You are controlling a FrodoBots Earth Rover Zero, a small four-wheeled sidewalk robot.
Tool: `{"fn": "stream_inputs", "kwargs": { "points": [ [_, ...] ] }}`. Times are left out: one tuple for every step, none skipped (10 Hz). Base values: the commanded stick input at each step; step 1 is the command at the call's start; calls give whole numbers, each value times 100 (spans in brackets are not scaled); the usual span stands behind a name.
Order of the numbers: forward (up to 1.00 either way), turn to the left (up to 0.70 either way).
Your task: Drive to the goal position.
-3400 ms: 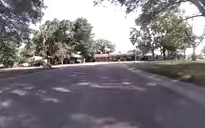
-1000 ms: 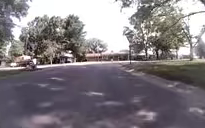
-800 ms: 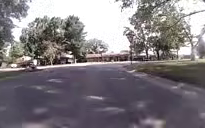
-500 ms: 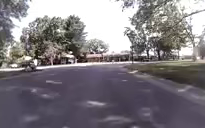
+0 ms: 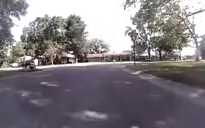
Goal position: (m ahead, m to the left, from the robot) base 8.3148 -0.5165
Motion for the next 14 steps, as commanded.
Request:
{"fn": "stream_inputs", "kwargs": {
  "points": [
    [69, 3],
    [69, 3],
    [69, 3],
    [69, 3],
    [69, 3],
    [69, 3],
    [69, 3],
    [69, 3],
    [69, 3],
    [69, 3],
    [69, 3],
    [69, 3],
    [69, 3],
    [69, 3]
  ]
}}
